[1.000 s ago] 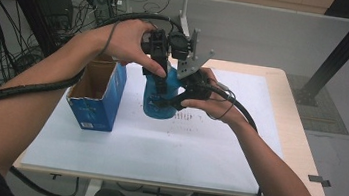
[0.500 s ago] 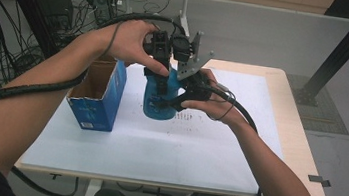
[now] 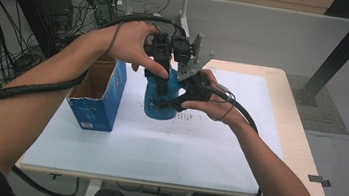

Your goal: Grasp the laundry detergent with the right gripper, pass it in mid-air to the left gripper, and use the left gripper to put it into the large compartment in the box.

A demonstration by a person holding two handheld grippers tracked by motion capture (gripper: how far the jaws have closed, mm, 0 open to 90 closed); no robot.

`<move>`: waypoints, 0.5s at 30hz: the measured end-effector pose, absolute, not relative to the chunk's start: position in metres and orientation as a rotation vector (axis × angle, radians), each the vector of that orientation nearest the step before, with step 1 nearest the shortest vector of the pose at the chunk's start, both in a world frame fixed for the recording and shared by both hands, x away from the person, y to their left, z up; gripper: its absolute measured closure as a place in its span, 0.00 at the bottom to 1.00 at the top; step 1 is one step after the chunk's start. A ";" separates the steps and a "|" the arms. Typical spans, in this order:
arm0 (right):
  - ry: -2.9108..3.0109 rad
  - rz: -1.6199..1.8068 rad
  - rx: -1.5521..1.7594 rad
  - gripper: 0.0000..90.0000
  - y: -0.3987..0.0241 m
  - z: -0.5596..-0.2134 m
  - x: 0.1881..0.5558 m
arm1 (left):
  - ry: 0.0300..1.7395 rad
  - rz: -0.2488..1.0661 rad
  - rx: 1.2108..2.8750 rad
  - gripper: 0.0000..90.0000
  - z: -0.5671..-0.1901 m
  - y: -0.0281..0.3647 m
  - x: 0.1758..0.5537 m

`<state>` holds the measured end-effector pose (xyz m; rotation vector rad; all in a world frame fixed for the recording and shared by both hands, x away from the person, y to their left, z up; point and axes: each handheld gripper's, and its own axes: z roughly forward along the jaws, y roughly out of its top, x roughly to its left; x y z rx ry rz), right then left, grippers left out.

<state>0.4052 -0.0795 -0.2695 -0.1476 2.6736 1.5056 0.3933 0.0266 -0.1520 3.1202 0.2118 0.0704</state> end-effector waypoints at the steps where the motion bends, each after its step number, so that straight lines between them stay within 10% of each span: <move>1: 2.677 1.507 -0.150 0.48 -0.079 -0.270 0.405 | 0.213 0.068 3.121 0.41 -0.152 0.027 0.393; 15: 2.682 1.518 -0.157 0.48 -0.079 -0.272 0.406 | 0.225 0.063 3.118 0.41 -0.154 0.027 0.394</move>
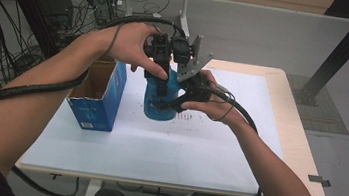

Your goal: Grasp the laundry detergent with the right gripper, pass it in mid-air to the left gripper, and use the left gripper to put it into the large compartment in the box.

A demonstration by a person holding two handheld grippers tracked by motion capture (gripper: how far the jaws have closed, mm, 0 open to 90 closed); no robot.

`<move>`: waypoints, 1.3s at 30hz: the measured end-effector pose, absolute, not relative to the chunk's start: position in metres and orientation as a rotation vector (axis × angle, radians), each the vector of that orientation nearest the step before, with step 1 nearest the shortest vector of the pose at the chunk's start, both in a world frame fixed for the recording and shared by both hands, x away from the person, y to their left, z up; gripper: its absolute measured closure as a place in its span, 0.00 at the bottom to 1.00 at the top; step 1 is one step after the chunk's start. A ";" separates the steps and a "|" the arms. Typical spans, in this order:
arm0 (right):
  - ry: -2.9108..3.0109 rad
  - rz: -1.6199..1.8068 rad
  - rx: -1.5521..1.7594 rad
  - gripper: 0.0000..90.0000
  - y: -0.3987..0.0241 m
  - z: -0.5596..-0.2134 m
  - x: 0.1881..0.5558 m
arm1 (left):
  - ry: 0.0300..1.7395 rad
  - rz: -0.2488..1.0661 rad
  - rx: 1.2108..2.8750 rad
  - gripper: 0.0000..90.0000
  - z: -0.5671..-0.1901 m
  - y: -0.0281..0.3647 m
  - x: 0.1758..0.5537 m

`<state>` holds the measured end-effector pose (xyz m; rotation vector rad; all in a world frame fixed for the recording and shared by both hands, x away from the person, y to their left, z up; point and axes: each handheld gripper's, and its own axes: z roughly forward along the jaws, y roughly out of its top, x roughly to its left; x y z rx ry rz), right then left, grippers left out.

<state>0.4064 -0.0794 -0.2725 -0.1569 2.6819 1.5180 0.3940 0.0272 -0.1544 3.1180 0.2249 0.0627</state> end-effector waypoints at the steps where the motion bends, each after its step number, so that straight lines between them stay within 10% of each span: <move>1: 2.682 1.519 -0.158 0.48 -0.079 -0.273 0.407 | 0.226 0.061 3.117 0.41 -0.154 0.027 0.394; 39: 2.700 1.514 -0.169 0.47 -0.078 -0.276 0.408 | 0.261 0.051 3.122 0.41 -0.159 0.029 0.395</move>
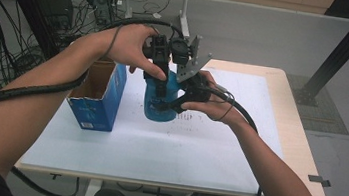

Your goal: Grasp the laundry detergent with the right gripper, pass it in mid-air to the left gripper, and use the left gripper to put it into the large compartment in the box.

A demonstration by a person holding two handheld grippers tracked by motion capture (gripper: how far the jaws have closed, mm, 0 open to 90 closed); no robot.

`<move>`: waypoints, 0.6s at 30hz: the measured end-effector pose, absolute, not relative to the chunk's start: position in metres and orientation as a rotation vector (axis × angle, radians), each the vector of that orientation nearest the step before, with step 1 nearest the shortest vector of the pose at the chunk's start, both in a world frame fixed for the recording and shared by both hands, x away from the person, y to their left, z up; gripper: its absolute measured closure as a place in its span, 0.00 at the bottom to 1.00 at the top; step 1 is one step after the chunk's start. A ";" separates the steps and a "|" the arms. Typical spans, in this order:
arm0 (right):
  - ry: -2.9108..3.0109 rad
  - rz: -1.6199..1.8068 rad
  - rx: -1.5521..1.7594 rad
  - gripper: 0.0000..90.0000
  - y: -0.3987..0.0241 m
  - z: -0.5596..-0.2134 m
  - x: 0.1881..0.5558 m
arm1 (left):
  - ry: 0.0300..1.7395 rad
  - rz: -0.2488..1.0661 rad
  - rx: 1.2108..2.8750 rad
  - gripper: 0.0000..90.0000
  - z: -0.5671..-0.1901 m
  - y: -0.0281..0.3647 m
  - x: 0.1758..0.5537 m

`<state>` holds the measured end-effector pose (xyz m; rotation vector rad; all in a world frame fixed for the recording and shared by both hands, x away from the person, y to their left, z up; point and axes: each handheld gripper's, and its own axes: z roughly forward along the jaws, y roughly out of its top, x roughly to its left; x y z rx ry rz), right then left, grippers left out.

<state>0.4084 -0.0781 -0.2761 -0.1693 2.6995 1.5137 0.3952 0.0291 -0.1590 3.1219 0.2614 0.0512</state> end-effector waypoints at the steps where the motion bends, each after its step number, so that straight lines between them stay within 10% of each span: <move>1: 2.702 1.512 -0.167 0.47 -0.078 -0.276 0.408 | 0.264 0.052 3.120 0.41 -0.159 0.029 0.395; 18: 2.701 1.513 -0.172 0.47 -0.078 -0.277 0.408 | 0.268 0.042 3.129 0.41 -0.159 0.029 0.395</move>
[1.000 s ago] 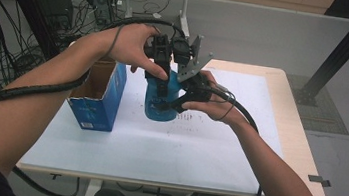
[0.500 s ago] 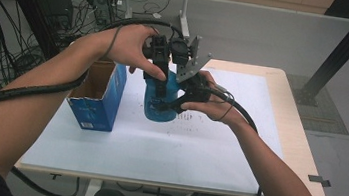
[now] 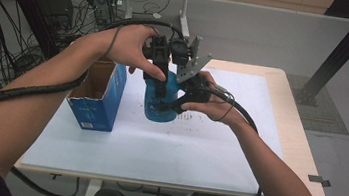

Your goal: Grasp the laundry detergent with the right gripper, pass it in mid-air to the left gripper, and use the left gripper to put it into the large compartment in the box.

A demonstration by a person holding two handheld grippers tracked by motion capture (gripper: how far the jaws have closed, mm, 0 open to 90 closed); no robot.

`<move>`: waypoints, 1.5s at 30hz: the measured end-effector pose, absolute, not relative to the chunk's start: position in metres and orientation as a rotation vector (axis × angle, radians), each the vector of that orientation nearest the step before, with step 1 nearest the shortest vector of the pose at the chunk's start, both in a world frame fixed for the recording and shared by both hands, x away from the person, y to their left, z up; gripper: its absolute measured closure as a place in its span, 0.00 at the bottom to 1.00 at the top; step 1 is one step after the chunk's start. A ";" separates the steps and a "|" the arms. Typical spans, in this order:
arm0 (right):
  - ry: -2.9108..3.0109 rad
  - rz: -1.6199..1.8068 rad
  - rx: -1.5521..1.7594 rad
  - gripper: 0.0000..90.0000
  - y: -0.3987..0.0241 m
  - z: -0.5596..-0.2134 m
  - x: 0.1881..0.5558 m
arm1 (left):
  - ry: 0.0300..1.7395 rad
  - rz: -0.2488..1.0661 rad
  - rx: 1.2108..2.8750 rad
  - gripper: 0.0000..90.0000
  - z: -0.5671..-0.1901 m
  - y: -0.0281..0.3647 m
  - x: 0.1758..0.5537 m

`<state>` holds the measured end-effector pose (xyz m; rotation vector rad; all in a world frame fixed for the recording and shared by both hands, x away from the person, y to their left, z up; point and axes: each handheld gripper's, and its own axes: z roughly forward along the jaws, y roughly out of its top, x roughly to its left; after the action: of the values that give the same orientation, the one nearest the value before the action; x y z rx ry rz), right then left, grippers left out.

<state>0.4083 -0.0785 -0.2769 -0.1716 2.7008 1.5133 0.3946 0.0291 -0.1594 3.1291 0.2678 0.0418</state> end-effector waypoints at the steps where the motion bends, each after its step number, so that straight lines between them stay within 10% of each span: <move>1: 2.706 1.519 -0.170 0.47 -0.078 -0.277 0.408 | 0.268 0.038 3.129 0.41 -0.159 0.029 0.394; 45: 2.710 1.530 -0.163 0.46 -0.080 -0.278 0.406 | 0.281 0.031 3.140 0.42 -0.159 0.029 0.393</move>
<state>0.4061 -0.0799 -0.2779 -0.1634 2.7095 1.5295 0.3926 0.0286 -0.1587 3.1401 0.2811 0.0311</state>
